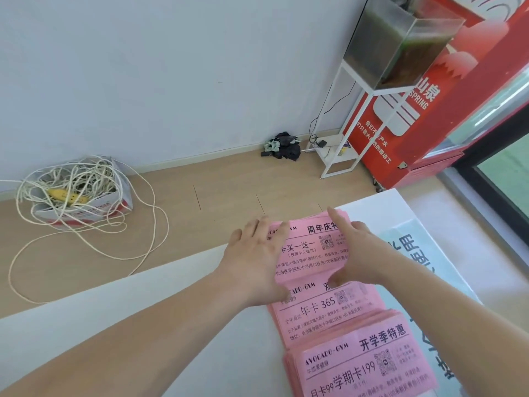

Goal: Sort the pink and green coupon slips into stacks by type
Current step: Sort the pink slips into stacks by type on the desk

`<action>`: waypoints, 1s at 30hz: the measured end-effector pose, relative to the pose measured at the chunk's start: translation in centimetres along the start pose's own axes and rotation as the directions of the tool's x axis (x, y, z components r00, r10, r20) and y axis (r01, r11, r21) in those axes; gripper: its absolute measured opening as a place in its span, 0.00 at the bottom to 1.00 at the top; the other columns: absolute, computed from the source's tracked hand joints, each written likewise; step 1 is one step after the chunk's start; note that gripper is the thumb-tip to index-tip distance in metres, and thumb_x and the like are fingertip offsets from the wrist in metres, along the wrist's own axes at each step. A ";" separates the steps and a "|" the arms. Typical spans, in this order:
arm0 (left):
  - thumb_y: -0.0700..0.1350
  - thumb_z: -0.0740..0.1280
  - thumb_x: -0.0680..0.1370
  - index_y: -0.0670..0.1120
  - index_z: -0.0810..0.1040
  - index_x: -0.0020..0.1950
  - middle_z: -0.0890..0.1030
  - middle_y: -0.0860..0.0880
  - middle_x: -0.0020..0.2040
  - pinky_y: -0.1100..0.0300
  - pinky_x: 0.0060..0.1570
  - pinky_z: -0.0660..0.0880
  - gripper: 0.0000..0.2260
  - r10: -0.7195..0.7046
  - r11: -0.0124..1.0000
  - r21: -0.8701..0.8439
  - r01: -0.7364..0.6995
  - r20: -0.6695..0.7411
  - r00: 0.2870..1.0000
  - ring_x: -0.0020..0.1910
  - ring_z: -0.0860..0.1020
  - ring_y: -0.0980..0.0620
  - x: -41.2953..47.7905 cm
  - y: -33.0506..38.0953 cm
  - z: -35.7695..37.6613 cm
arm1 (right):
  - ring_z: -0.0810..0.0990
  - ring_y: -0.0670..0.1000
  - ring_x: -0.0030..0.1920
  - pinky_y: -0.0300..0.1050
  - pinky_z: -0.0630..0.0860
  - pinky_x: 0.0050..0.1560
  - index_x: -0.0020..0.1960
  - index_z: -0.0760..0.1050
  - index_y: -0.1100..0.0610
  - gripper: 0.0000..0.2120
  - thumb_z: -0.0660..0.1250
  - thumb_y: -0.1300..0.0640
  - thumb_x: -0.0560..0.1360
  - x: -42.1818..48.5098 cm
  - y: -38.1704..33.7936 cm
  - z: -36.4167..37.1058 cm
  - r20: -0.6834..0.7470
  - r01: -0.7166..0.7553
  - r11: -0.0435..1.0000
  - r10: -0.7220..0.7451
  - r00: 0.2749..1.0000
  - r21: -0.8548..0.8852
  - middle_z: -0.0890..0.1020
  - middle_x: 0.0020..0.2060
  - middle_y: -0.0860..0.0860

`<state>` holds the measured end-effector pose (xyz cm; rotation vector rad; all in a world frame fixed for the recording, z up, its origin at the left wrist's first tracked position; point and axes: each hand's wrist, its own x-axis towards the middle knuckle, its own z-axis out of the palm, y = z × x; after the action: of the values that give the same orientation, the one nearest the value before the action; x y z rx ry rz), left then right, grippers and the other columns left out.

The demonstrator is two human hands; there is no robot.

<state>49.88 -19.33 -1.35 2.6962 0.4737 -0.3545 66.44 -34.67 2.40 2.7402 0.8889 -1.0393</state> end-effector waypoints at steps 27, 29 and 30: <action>0.66 0.73 0.65 0.56 0.49 0.81 0.64 0.53 0.71 0.51 0.71 0.64 0.51 -0.002 1.000 -0.002 0.002 -0.092 0.996 0.69 0.65 0.48 1.0 -0.5 0.3 | 0.54 0.49 0.78 0.52 0.45 0.80 0.82 0.43 0.41 0.66 0.83 0.37 0.59 2.9 -0.8 -1.4 -0.075 0.363 0.845 -0.423 0.903 -0.394 0.57 0.75 0.43; 0.65 0.72 0.65 0.56 0.48 0.81 0.65 0.52 0.70 0.50 0.70 0.65 0.51 -0.001 1.000 0.013 0.003 -0.108 0.994 0.68 0.66 0.47 1.1 -0.3 0.4 | 0.58 0.49 0.74 0.51 0.51 0.79 0.81 0.47 0.41 0.63 0.83 0.38 0.58 3.1 -0.8 -1.4 -0.086 0.362 0.845 -0.426 0.901 -0.393 0.60 0.71 0.42; 0.65 0.72 0.65 0.57 0.47 0.81 0.65 0.52 0.71 0.49 0.71 0.65 0.52 -0.001 1.000 0.015 0.003 -0.107 0.994 0.68 0.66 0.47 1.2 -0.3 0.5 | 0.58 0.49 0.73 0.52 0.55 0.79 0.80 0.49 0.41 0.61 0.83 0.39 0.58 3.2 -0.9 -1.3 -0.089 0.358 0.851 -0.420 0.903 -0.384 0.60 0.70 0.42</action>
<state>50.74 -18.93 -2.22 2.7398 0.5065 -0.2160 68.64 -32.03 1.54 2.4117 1.5440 -0.6005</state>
